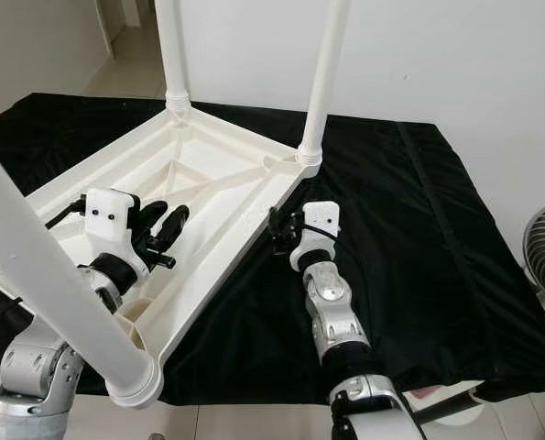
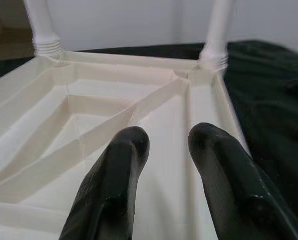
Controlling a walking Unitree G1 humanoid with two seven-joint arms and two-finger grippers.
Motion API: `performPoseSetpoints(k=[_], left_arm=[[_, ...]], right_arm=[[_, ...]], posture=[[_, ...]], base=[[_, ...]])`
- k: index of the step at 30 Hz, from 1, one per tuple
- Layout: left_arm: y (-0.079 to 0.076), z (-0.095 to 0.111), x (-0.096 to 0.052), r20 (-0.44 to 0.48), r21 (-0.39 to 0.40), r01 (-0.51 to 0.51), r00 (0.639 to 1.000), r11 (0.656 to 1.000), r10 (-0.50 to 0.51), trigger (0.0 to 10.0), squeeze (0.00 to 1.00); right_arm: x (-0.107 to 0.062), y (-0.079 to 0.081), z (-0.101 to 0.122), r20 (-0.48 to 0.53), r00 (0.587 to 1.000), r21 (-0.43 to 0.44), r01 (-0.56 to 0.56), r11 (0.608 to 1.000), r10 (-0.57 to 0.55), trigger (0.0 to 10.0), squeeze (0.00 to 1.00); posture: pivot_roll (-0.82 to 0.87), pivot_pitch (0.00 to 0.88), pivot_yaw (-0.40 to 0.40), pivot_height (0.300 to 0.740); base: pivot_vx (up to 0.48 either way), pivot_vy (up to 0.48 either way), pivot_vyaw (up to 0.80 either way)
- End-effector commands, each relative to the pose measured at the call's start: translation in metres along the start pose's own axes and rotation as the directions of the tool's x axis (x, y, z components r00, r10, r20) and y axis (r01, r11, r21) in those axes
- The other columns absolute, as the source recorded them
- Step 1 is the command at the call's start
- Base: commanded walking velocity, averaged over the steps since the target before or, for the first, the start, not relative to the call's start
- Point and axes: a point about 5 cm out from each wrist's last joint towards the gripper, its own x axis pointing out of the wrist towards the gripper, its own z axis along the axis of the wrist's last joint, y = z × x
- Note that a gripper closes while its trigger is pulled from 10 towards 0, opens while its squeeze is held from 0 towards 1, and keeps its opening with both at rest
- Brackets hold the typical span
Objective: Building children table
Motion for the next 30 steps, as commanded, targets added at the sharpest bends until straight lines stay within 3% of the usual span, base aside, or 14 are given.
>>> performPoseSetpoints(k=[1,5,10,12,15,19,26,28,29,30], left_arm=[[0.004,-0.008,-0.004,-0.032,0.024,0.015,0.999,1.000,-0.014,10.0,0.00],[0.014,-0.014,-0.010,-0.070,0.082,0.025,0.997,0.996,-0.020,10.0,0.00],[0.007,-0.003,0.006,-0.020,0.044,0.041,0.999,0.998,-0.041,10.0,0.00],[-0.006,0.002,0.023,0.020,0.017,0.061,0.998,0.998,-0.062,10.0,0.00],[-0.012,0.004,0.029,0.033,0.004,0.070,0.997,0.998,-0.070,10.0,0.00],[-0.038,0.017,0.055,0.109,-0.051,0.121,0.987,0.991,-0.115,10.0,0.00],[-0.064,0.023,0.067,0.142,-0.085,0.179,0.976,0.980,-0.166,10.0,0.00],[-0.071,0.023,0.070,0.149,-0.090,0.198,0.972,0.976,-0.183,10.0,0.00],[-0.086,0.025,0.074,0.156,-0.105,0.236,0.963,0.966,-0.218,10.0,0.00],[-0.086,0.025,0.074,0.156,-0.105,0.236,0.963,0.966,-0.218,10.0,0.00]], right_arm=[[-0.004,-0.003,-0.004,-0.022,1.000,-0.003,-0.006,1.000,0.006,10.0,0.00],[-0.005,-0.009,-0.002,-0.022,1.000,-0.015,0.000,1.000,-0.001,10.0,0.00],[-0.009,-0.016,0.002,-0.011,1.000,-0.016,0.007,1.000,-0.007,10.0,0.00],[-0.012,-0.011,0.003,0.000,1.000,-0.004,-0.024,1.000,0.024,10.0,0.00],[-0.013,-0.009,0.003,0.004,0.999,0.001,-0.036,0.999,0.036,10.0,0.00],[-0.019,-0.007,0.006,0.004,0.998,0.001,-0.057,0.998,0.057,10.0,0.00],[-0.026,-0.003,0.009,0.003,0.990,-0.005,-0.144,0.990,0.144,10.0,0.00],[-0.028,-0.002,0.009,-0.006,0.983,-0.011,-0.185,0.983,0.185,10.0,0.00],[-0.034,0.002,0.009,-0.030,0.962,-0.020,-0.272,0.962,0.271,10.0,0.00],[-0.034,0.002,0.009,-0.030,0.962,-0.020,-0.272,0.962,0.271,10.0,0.00]], posture=[[0.18,0.112,-0.028,0.740],[0.17,0.114,-0.026,0.740],[0.16,0.108,-0.006,0.740],[0.14,0.100,0.003,0.740],[0.13,0.098,0.003,0.740],[0.11,0.092,0.008,0.740],[0.09,0.085,0.012,0.740],[0.08,0.083,0.013,0.740],[0.07,0.081,0.009,0.740],[0.07,0.081,0.009,0.740]], base=[[0.000,0.000,0.00],[0.000,0.000,0.00],[0.000,0.000,0.00],[0.000,0.000,0.00],[0.000,0.000,0.00],[0.000,0.000,0.00],[0.000,0.000,0.00],[0.000,0.000,0.00],[0.000,0.000,0.00],[0.000,0.000,0.00]])
